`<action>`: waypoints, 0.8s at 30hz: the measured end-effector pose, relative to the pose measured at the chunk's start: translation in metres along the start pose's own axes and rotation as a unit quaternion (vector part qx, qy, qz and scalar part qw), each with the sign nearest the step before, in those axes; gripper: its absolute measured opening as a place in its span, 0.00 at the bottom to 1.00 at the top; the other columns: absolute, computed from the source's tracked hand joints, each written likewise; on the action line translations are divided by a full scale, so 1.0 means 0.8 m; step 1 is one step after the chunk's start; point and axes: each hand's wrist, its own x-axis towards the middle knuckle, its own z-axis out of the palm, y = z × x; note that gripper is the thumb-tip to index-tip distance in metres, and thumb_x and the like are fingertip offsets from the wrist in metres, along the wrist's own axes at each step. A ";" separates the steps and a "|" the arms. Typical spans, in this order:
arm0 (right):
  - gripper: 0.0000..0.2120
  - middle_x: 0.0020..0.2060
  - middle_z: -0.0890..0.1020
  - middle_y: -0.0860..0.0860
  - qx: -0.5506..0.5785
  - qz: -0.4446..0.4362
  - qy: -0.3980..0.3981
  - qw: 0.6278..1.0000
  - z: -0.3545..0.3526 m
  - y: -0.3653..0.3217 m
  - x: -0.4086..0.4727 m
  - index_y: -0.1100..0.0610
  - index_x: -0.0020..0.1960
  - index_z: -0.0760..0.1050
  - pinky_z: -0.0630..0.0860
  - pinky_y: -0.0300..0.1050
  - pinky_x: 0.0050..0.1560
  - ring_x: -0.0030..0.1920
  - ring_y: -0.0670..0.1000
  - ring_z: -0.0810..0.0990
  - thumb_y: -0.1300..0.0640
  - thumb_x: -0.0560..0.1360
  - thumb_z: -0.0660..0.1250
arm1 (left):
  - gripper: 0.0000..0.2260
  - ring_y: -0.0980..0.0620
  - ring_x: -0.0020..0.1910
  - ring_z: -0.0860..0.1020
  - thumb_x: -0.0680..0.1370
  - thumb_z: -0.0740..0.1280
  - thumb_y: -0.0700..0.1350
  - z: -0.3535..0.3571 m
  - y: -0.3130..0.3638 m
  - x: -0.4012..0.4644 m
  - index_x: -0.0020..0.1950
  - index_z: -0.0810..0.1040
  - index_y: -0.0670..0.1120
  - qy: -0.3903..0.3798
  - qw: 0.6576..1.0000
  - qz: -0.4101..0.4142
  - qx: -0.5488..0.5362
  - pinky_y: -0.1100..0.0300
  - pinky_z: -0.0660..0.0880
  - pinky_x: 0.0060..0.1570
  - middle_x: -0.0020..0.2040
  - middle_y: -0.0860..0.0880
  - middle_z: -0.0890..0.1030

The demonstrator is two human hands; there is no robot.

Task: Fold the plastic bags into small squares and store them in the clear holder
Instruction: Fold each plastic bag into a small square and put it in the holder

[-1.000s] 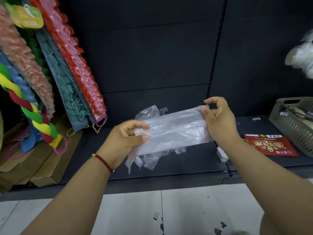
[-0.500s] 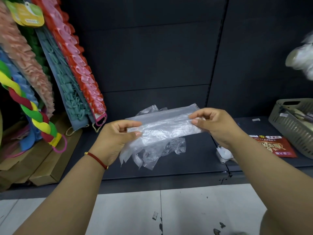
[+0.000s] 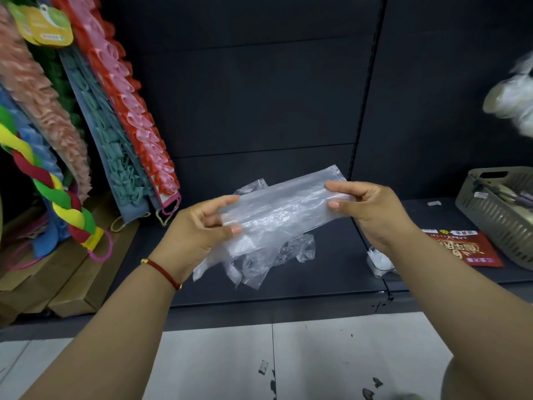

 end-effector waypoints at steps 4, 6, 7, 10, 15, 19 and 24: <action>0.14 0.53 0.84 0.47 0.023 0.005 0.024 0.999 0.004 0.005 0.000 0.48 0.47 0.85 0.73 0.49 0.67 0.59 0.48 0.80 0.66 0.69 0.75 | 0.23 0.44 0.48 0.83 0.71 0.74 0.32 0.005 -0.006 0.000 0.59 0.76 0.54 -0.004 1.000 0.001 0.029 0.53 0.81 0.50 0.47 0.38 0.84; 0.14 0.53 0.84 0.48 0.029 0.009 0.029 0.999 0.004 0.007 -0.001 0.47 0.46 0.85 0.73 0.49 0.67 0.60 0.48 0.80 0.66 0.69 0.75 | 0.20 0.44 0.44 0.82 0.71 0.74 0.31 0.006 -0.008 0.002 0.53 0.74 0.52 0.001 0.999 0.001 0.045 0.50 0.80 0.46 0.45 0.36 0.82; 0.14 0.53 0.84 0.47 0.027 0.010 0.027 0.999 0.004 0.007 -0.001 0.47 0.46 0.85 0.72 0.48 0.67 0.60 0.47 0.79 0.66 0.69 0.75 | 0.18 0.46 0.41 0.81 0.72 0.73 0.31 0.007 -0.009 0.003 0.50 0.75 0.51 0.003 0.999 0.007 0.051 0.52 0.79 0.43 0.42 0.37 0.82; 0.15 0.53 0.85 0.46 0.015 0.011 0.009 1.000 0.001 0.005 -0.001 0.48 0.47 0.85 0.73 0.44 0.66 0.59 0.46 0.80 0.67 0.70 0.74 | 0.12 0.48 0.41 0.75 0.72 0.72 0.30 0.003 -0.012 0.005 0.45 0.80 0.47 0.009 0.998 0.025 0.063 0.59 0.74 0.42 0.42 0.46 0.79; 0.17 0.51 0.85 0.50 0.018 0.003 0.008 1.000 -0.002 -0.005 0.000 0.50 0.48 0.83 0.77 0.38 0.57 0.53 0.47 0.82 0.71 0.69 0.72 | 0.14 0.60 0.45 0.80 0.74 0.69 0.29 0.001 -0.005 0.004 0.49 0.83 0.48 0.031 0.998 0.025 0.045 0.70 0.76 0.44 0.47 0.52 0.84; 0.18 0.48 0.83 0.55 -0.047 -0.029 0.014 0.998 -0.002 -0.008 -0.001 0.49 0.49 0.82 0.78 0.41 0.59 0.49 0.47 0.80 0.70 0.69 0.74 | 0.14 0.65 0.40 0.79 0.74 0.70 0.30 0.002 -0.004 0.004 0.54 0.82 0.46 0.061 0.996 0.041 0.051 0.74 0.73 0.40 0.44 0.55 0.83; 0.16 0.49 0.81 0.63 -0.125 -0.051 0.027 0.990 -0.001 -0.008 -0.003 0.46 0.52 0.81 0.77 0.40 0.56 0.44 0.47 0.77 0.64 0.71 0.75 | 0.13 0.66 0.37 0.79 0.72 0.75 0.35 0.004 -0.007 0.007 0.53 0.83 0.47 0.127 0.987 0.059 0.073 0.73 0.73 0.39 0.42 0.56 0.83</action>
